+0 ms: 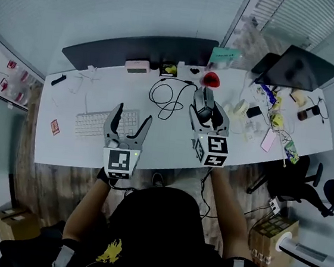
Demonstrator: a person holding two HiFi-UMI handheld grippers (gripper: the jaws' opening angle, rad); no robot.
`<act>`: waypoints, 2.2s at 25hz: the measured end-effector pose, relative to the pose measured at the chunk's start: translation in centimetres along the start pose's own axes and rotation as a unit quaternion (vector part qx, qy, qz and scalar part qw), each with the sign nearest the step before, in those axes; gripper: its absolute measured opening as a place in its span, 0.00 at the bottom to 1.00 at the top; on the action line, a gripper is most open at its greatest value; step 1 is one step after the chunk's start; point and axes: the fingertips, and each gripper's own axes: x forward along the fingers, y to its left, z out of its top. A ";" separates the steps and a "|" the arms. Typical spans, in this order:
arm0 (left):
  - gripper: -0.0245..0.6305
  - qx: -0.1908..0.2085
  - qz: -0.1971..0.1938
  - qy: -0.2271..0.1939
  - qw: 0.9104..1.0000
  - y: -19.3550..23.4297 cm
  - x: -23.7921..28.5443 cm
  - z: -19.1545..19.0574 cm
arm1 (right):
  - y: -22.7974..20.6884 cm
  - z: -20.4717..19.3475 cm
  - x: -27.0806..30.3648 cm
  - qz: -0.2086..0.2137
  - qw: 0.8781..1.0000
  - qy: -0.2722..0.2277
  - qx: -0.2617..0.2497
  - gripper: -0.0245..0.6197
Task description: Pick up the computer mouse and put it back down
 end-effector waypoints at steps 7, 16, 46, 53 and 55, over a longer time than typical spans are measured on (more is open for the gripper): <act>0.57 0.060 0.007 -0.073 0.995 0.9 -0.8 8.9 | -0.3 11.9 -2.6 0.010 0.995 -0.091 -0.042 0.51; 0.25 0.019 0.065 -0.107 0.992 2.6 -3.8 11.7 | 0.4 18.1 -6.5 0.023 0.987 -0.156 -0.020 0.51; 0.18 -0.029 0.066 -0.017 0.997 0.3 1.6 -4.6 | -2.2 -5.1 -0.3 0.005 0.998 0.063 -0.028 0.51; 0.18 -0.056 0.060 0.107 0.991 -2.4 3.9 -16.6 | -2.8 -23.0 0.4 -0.004 0.973 0.228 0.029 0.51; 0.18 -0.064 0.037 0.152 0.986 -4.0 4.1 -19.2 | -2.9 -26.6 0.4 -0.010 0.965 0.260 0.041 0.51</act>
